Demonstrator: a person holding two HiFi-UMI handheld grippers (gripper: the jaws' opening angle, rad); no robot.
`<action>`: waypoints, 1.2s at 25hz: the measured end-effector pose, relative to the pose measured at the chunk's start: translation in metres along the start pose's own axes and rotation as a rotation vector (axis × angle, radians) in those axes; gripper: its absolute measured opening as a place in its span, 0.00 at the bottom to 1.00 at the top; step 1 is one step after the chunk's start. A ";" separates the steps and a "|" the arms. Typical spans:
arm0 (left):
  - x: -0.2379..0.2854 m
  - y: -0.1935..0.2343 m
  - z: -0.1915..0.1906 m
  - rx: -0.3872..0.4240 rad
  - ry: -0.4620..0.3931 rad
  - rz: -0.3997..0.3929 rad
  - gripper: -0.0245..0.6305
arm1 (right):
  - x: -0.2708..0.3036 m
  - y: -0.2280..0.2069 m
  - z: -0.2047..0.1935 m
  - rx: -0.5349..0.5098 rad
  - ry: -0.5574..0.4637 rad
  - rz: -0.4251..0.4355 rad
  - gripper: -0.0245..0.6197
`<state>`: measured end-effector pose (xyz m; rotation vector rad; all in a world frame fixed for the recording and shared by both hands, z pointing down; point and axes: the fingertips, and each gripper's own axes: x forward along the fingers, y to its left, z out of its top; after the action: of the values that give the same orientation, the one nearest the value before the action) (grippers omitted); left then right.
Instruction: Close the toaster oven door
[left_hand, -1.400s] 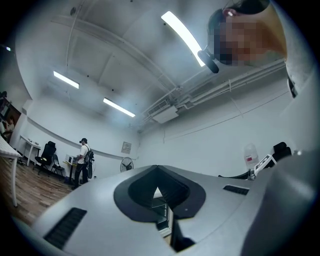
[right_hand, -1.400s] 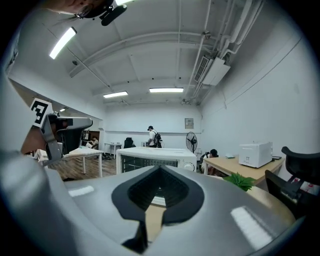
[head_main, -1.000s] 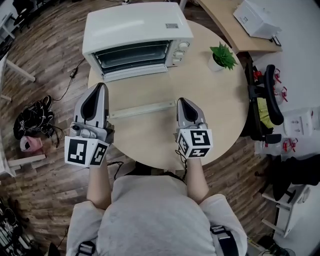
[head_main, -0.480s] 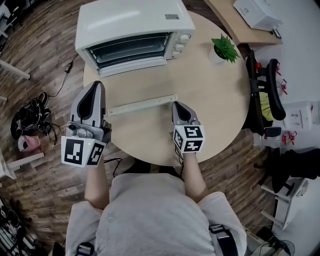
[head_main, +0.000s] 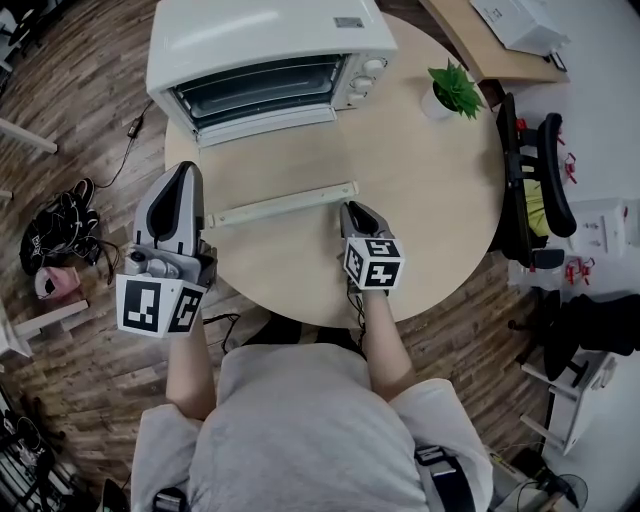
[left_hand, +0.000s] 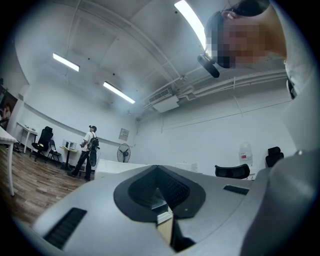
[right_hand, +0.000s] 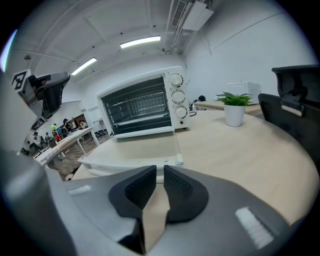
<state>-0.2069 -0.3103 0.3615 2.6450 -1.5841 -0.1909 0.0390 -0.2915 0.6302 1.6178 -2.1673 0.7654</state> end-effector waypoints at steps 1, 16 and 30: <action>-0.001 0.001 -0.001 0.001 0.002 0.003 0.05 | 0.003 -0.001 -0.002 0.003 0.008 -0.004 0.13; -0.014 0.020 -0.006 0.018 0.029 0.048 0.05 | 0.038 -0.010 -0.017 0.019 0.044 -0.036 0.23; -0.016 0.022 -0.001 0.016 0.015 0.060 0.05 | 0.024 -0.007 0.013 -0.042 0.022 -0.088 0.15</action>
<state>-0.2333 -0.3064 0.3660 2.6001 -1.6639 -0.1557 0.0389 -0.3192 0.6348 1.6632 -2.0682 0.7043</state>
